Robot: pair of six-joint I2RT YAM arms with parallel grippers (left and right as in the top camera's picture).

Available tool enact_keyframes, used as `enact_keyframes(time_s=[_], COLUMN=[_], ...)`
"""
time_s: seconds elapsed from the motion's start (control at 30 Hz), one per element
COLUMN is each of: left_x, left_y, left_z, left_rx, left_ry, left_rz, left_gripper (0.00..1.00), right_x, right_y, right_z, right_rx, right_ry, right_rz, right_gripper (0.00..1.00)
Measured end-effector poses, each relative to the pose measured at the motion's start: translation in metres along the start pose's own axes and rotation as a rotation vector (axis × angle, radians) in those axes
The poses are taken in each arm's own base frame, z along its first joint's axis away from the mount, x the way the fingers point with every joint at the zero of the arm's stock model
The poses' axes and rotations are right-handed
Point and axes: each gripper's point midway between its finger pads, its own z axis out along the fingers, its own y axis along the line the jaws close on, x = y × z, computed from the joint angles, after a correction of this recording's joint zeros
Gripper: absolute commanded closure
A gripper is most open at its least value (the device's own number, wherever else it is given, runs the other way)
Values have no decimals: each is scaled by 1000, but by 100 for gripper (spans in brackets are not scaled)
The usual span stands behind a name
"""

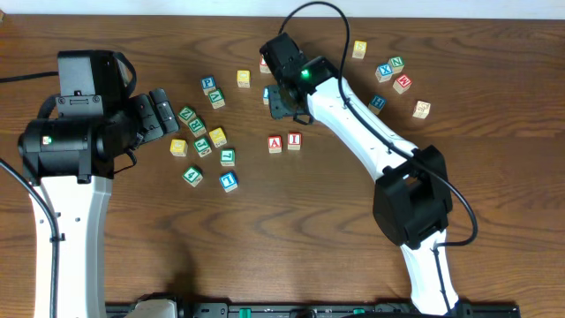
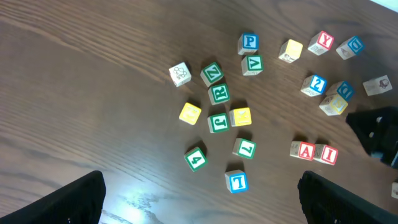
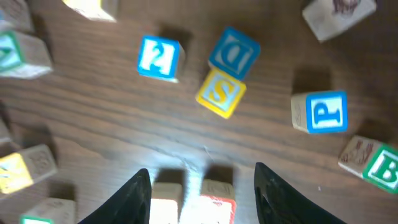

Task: Spell out AI2
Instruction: 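Raise the right gripper and move it over the blue 2 block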

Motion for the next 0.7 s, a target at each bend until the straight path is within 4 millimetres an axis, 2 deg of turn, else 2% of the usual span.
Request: enact_keyframes(time_s=[0.37,0.7], left_x=[0,0], left_y=[0,0], left_z=[0,0], left_rx=[0,0], left_ry=[0,0], left_rz=[0,0], left_gripper=[2,2], right_x=[-39,-59], right_y=[18,24], right_z=[-4,-8], right_rx=[-78,-118], right_ry=[-155,-233], right_rz=[18,32], right_gripper=[54,56])
